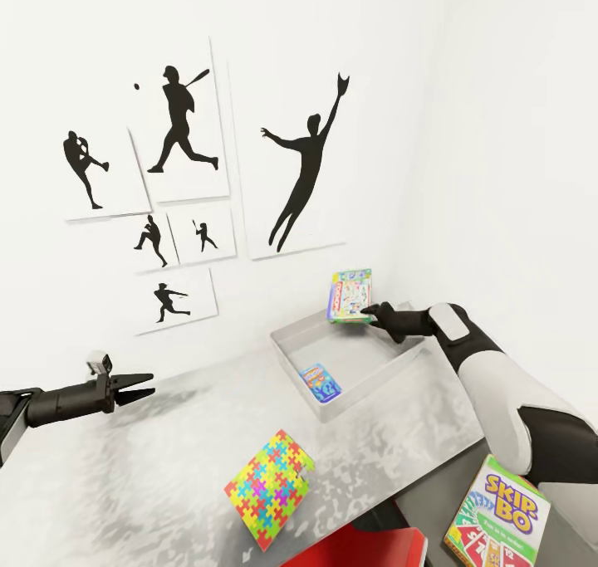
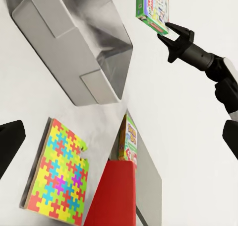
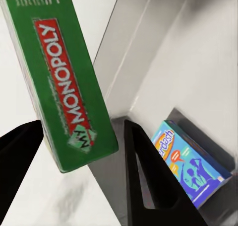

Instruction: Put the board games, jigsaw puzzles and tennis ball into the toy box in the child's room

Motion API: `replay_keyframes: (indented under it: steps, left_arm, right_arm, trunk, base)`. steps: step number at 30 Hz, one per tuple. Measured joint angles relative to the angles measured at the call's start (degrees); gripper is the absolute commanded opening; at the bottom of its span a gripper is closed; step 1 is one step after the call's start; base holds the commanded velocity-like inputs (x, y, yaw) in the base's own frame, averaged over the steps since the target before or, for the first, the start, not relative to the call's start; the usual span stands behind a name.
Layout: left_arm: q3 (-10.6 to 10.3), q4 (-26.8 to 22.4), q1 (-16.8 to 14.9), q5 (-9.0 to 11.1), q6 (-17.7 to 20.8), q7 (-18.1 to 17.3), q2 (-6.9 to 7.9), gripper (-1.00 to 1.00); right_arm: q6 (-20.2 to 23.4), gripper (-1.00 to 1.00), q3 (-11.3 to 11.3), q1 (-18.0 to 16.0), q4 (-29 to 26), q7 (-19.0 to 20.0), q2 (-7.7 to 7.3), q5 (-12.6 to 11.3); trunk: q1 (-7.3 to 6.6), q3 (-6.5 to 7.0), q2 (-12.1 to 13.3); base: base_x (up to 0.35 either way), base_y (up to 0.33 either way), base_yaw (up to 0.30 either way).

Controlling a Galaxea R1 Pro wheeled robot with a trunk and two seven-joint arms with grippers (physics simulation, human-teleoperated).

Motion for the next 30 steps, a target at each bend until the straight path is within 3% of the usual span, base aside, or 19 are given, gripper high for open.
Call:
replay_keyframes:
  steps: [3,5,7,13,17,19,22,30]
  left_arm:
    - [0.0,-0.01,0.0,0.0,0.0,0.0,0.0,1.0]
    - [0.0,-0.01,0.0,0.03,0.0,0.0,0.0,1.0]
    - [0.0,-0.02,0.0,0.02,0.0,0.0,0.0,1.0]
    - [0.0,-0.01,0.0,0.02,0.0,0.0,0.0,1.0]
    - [-0.01,-0.02,0.01,0.01,0.0,0.0,0.0,1.0]
    - [0.0,-0.03,0.0,0.02,0.0,0.0,0.0,1.0]
    - [-0.22,0.24,0.18,-0.03,0.09,0.0,-0.98,1.0]
    - [-0.32,0.31,0.18,-0.17,0.09,0.0,-3.01,1.0]
  right_arm:
    - [-0.22,-1.0,-0.15,0.02,0.07,-1.57,1.05,-0.63]
    - [-0.26,-1.0,-0.19,0.33,0.19,-1.99,1.28,-2.3]
    - [-0.28,-1.0,-0.23,0.81,0.24,-2.67,1.28,-4.28]
    - [-0.74,-1.0,-0.4,1.55,0.18,-6.62,1.18,-6.85]
    - [-0.8,-1.0,-1.74,1.6,0.23,-9.05,0.69,-9.89]
    - [-0.78,-1.0,-2.58,1.62,0.12,-10.98,0.78,-10.43]
    - [-0.62,-1.0,-2.45,1.71,0.06,-10.09,1.65,-10.58]
    - [-0.65,-1.0,-2.47,1.71,0.09,-10.31,1.22,-10.63]
  trunk:
    - [0.0,0.0,0.0]
    - [0.0,0.0,0.0]
    - [0.0,0.0,0.0]
    - [0.0,0.0,0.0]
    - [0.0,0.0,-0.01]
    - [0.0,0.0,0.0]
    - [0.0,0.0,0.0]
    - [0.0,0.0,0.0]
  base:
    - [0.0,0.0,0.0]
    - [0.0,0.0,0.0]
    - [0.0,0.0,0.0]
    - [0.0,0.0,0.0]
    - [0.0,0.0,0.0]
    - [0.0,0.0,0.0]
    - [0.0,0.0,0.0]
    - [0.0,0.0,0.0]
